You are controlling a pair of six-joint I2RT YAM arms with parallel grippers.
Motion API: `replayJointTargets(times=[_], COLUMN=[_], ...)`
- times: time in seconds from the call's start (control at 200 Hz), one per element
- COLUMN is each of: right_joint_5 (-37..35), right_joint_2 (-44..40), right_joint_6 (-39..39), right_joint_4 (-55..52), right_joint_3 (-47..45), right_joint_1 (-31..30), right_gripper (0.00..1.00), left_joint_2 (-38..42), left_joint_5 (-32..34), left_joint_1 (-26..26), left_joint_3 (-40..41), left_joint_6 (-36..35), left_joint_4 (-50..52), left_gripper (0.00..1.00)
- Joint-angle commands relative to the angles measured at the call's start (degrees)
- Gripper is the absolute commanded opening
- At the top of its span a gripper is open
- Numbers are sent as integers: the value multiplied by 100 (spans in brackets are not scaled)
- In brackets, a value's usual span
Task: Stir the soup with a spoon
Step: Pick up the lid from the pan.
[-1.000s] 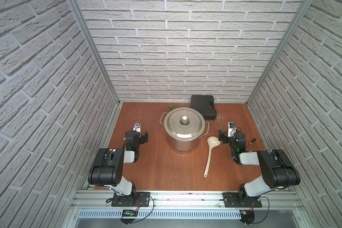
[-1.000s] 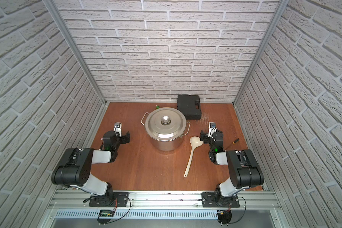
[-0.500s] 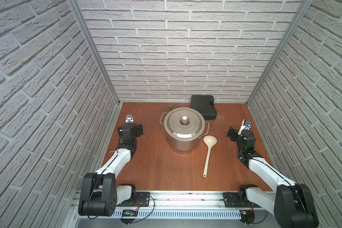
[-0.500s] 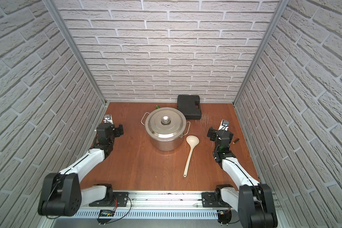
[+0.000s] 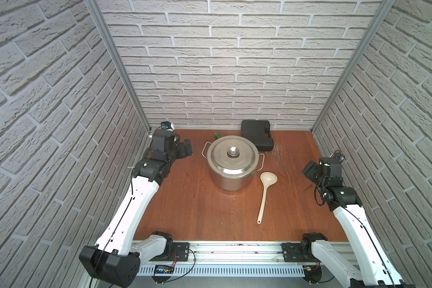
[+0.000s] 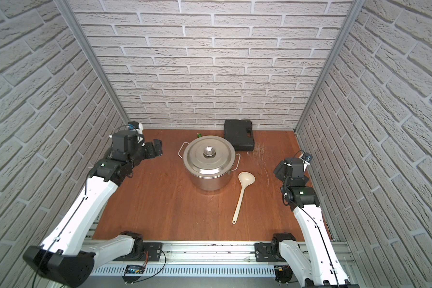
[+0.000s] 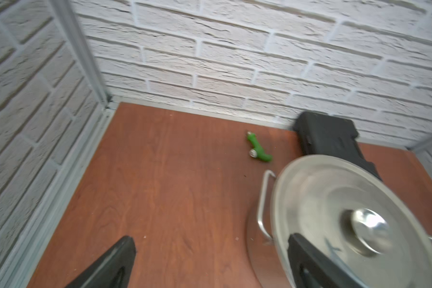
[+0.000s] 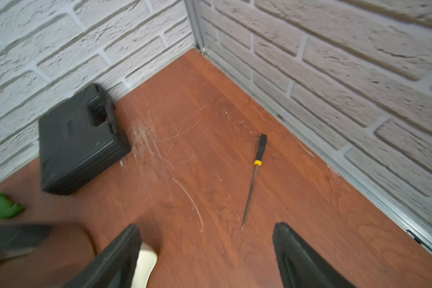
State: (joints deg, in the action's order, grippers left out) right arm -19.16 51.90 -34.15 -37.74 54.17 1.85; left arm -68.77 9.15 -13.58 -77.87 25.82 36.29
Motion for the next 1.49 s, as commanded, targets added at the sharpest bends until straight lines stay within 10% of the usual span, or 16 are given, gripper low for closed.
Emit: replayJointTargets(times=[0.0, 0.515, 1.49], right_joint_5=[1053, 2862, 2720], right_joint_2=[399, 265, 347], right_joint_6=[-70, 5, 93], right_joint_4=[-938, -1096, -1176], right_joint_3=[689, 1828, 1878], right_joint_1=[-48, -1279, -1314], right_gripper=[83, 83, 83], left_joint_2=[-726, -4912, -5881], left_joint_5=[-81, 233, -231], left_joint_1=[-691, -2299, -2291], left_joint_3=[-1055, -6000, -6188], left_joint_6=[100, -309, -396], left_joint_4=[1551, 4401, 3762], left_gripper=[98, 98, 69])
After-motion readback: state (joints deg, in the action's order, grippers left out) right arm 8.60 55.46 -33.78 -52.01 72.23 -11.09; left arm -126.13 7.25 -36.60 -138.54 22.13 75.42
